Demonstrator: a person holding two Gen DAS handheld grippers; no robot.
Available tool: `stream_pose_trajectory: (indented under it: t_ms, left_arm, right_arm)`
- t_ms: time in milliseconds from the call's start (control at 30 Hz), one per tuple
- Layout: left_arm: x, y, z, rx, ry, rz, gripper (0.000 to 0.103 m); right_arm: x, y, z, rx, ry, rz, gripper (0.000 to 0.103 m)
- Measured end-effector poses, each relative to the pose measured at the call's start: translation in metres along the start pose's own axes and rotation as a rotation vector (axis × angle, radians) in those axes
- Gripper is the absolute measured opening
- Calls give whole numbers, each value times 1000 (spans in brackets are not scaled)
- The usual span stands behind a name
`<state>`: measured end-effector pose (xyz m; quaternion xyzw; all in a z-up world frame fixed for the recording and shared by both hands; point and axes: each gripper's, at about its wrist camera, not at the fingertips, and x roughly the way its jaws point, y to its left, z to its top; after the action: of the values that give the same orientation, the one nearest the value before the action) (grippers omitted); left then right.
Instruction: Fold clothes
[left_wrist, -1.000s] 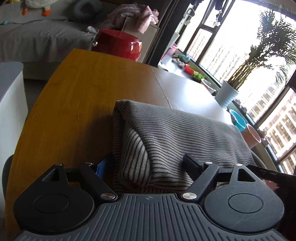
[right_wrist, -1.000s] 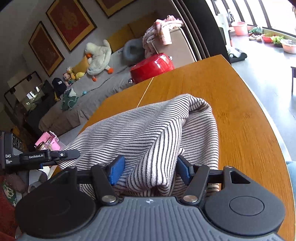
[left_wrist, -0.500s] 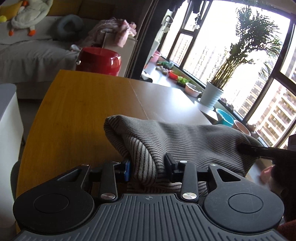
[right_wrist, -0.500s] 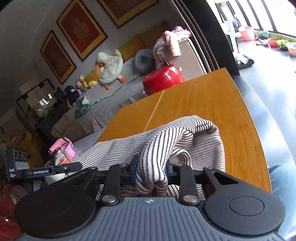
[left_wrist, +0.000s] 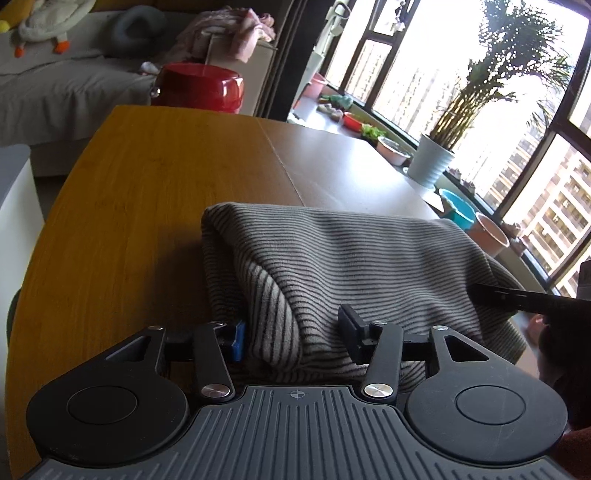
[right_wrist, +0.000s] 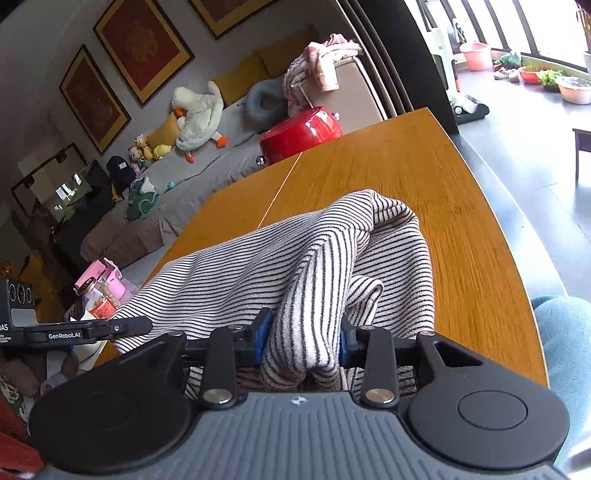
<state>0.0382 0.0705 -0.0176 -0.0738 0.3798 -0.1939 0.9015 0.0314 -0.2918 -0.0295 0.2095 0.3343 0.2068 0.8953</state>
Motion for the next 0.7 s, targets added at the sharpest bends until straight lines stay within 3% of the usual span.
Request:
stream_pose_trajectory:
  t_ms: [333,467,567,700]
  left_arm:
    - [24,5,25,10,-32,75,42]
    - [32,15,45,-17,-54,79,37]
    - [29,21,63,-47,-78,66,33]
    - [-5,10,63,-30,-138,17,33]
  right_arm:
    - [41,6,19,-30,-15,1,31]
    - [58,12,46,-49,-30,-16,24]
    - [46,23,64,-67,-87,32,22]
    - [13,28,67,-67,-128,99,22]
